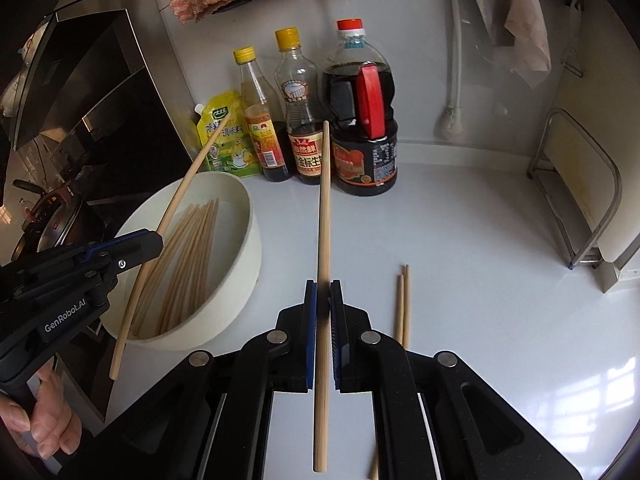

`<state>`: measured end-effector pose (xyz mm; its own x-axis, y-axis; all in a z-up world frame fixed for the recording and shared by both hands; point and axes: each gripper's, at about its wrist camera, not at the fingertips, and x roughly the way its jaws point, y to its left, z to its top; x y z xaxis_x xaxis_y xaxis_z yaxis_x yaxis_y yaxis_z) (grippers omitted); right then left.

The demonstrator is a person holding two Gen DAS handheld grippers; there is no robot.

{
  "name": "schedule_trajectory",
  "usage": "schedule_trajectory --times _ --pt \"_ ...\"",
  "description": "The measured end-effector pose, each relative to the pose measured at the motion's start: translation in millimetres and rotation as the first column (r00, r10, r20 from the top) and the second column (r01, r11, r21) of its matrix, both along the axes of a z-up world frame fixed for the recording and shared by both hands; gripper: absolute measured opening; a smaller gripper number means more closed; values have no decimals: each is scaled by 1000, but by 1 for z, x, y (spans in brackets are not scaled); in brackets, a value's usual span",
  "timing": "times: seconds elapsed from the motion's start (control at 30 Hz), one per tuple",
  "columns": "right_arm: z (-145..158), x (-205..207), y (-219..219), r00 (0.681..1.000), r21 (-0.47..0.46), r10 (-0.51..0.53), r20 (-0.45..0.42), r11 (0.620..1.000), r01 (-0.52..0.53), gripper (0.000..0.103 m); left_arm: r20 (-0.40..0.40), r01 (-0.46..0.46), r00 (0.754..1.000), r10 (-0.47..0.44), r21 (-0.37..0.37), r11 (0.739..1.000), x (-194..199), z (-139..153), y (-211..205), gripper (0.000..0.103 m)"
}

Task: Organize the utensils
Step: 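Lift both held chopsticks and carry them over the white basin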

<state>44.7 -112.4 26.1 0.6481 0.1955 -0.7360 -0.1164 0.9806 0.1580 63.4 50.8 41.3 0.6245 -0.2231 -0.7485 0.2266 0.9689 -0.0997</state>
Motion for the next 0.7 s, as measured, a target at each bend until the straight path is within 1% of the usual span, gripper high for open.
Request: schedule_trajectory --times 0.17,0.3,0.47,0.7 --pt "5 20 33 999 -12 35 12 999 -35 6 43 -28 999 29 -17 999 12 15 35 7" --pt "9 37 59 998 -13 63 16 998 -63 6 56 -48 997 49 -17 999 25 16 59 7" --pt "6 58 88 996 -14 91 3 996 -91 6 31 -72 997 72 -1 997 44 2 86 7" --pt "-13 87 132 987 -1 146 -63 989 -146 6 -31 -92 995 93 25 995 65 -28 115 7"
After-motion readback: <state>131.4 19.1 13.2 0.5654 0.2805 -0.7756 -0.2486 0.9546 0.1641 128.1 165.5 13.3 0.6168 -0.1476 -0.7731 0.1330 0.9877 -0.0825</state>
